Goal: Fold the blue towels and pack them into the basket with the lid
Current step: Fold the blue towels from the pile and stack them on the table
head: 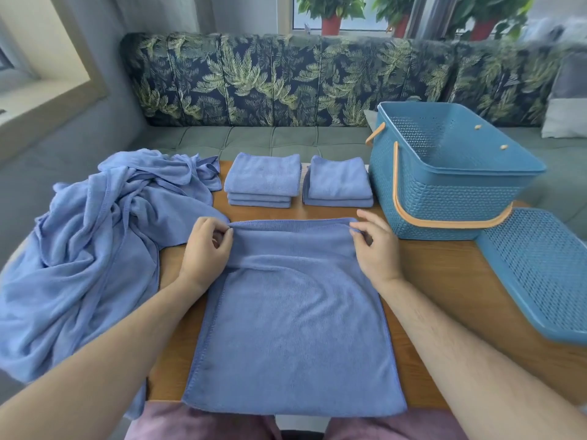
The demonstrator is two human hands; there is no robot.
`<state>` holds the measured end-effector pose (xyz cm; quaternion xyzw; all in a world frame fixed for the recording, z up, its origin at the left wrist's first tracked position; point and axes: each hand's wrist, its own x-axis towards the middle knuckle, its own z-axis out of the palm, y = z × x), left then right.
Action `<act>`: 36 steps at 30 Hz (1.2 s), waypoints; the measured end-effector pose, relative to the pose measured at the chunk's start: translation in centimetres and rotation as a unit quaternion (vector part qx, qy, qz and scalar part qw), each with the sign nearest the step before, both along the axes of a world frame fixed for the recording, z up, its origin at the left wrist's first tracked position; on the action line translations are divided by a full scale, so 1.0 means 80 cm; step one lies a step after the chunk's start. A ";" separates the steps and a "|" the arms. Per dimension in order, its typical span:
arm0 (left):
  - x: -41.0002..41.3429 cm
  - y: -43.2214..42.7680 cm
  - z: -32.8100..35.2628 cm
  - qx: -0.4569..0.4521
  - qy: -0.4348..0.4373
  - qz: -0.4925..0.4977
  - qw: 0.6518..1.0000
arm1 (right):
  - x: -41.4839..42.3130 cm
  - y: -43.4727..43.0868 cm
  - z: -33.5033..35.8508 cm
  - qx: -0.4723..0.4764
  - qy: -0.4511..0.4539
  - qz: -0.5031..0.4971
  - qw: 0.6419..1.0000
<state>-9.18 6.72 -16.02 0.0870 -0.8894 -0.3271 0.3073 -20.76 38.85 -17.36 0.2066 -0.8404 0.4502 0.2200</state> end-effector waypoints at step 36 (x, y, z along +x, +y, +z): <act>0.095 0.001 0.428 -0.042 0.024 -0.042 0.998 | 0.086 0.061 0.427 -0.017 -0.004 0.067 0.998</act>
